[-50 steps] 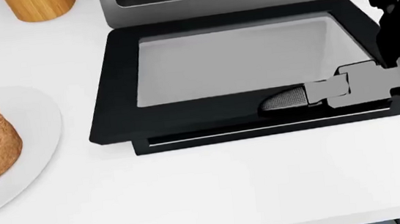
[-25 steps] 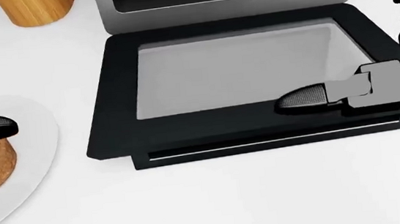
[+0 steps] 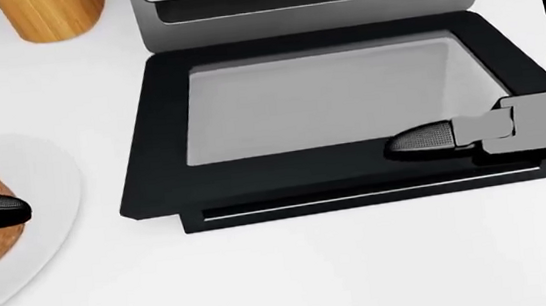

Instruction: Place the scone on the top rack of the toaster oven.

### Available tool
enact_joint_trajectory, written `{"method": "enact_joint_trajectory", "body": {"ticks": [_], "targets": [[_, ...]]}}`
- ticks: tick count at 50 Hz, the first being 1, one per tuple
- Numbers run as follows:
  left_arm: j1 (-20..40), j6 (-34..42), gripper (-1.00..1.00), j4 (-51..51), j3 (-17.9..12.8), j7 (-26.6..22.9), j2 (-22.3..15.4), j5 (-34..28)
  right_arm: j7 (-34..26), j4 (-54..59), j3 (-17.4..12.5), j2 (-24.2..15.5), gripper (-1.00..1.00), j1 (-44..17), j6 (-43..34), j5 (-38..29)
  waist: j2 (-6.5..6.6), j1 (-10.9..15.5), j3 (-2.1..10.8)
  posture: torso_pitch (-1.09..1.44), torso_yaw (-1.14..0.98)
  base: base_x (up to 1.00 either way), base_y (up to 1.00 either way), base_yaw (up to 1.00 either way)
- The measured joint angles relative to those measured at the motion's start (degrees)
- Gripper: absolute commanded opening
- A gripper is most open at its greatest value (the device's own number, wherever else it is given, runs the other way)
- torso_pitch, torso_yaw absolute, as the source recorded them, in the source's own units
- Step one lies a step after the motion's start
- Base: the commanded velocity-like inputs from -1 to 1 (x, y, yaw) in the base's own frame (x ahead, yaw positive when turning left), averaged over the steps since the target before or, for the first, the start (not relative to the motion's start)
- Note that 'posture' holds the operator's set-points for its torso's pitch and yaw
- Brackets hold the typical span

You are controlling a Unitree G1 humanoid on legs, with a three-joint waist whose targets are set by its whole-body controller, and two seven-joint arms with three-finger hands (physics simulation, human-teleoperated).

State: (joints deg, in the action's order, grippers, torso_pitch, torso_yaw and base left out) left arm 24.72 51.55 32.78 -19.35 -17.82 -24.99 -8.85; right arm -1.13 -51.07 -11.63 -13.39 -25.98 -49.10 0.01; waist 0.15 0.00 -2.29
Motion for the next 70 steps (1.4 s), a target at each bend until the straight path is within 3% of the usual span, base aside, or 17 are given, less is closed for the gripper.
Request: {"method": "enact_joint_trajectory", "body": {"ticks": [29, 31, 36, 41, 54, 62, 70], "targets": [[-2.03, 0.32, 1.0, -2.87, -0.55, -2.31, 0.83, -5.81, -0.11, 0.95, -0.16, 0.22, 1.0, 0.93, 1.53, 0.2, -0.08, 0.17, 0.24, 0.0, 0.0, 0.0, 0.0, 0.0], [-2.23, 0.09, 0.71, -3.21, -0.71, -2.3, 0.78, -6.09, -0.12, 0.62, -0.33, 0.18, 1.0, 0.89, 1.39, 0.2, -0.07, 0.16, 0.28, 0.0, 0.0, 0.0, 0.0, 0.0], [-3.06, -0.57, 0.76, -3.43, -0.99, -2.27, 1.15, -6.52, -0.18, 0.63, -0.21, 0.26, 1.0, 1.08, 1.62, 0.14, -0.08, 0.15, 0.38, 0.0, 0.0, 0.0, 0.0, 0.0], [-5.19, -2.53, 0.48, -4.35, -0.65, -2.33, 1.53, -7.72, -0.1, 1.35, 0.42, 0.71, 1.0, 1.72, 2.65, -0.3, 0.01, 0.11, 0.53, 0.0, 0.0, 0.0, 0.0, 0.0], [-5.95, -4.45, 0.32, -5.45, -0.67, -3.4, 2.66, -10.23, -0.47, 2.08, 0.75, 1.28, 1.0, 2.14, 3.87, -1.27, -0.07, 0.12, 0.67, 0.0, 0.0, 0.0, 0.0, 0.0], [-6.15, -4.78, 0.02, -5.48, -0.95, -3.71, 2.72, -10.85, -0.71, 1.93, 0.55, 1.21, 1.0, 1.88, 3.56, -1.46, 0.01, 0.14, 0.65, 0.0, 0.0, 0.0, 0.0, 0.0], [-6.1, -5.76, -0.07, -5.87, -0.53, -3.65, 3.07, -11.48, -0.93, 1.14, 0.26, 0.87, 1.0, 1.8, 3.0, -1.2, 0.01, 0.17, 0.73, 0.0, 0.0, 0.0, 0.0, 0.0]]}}
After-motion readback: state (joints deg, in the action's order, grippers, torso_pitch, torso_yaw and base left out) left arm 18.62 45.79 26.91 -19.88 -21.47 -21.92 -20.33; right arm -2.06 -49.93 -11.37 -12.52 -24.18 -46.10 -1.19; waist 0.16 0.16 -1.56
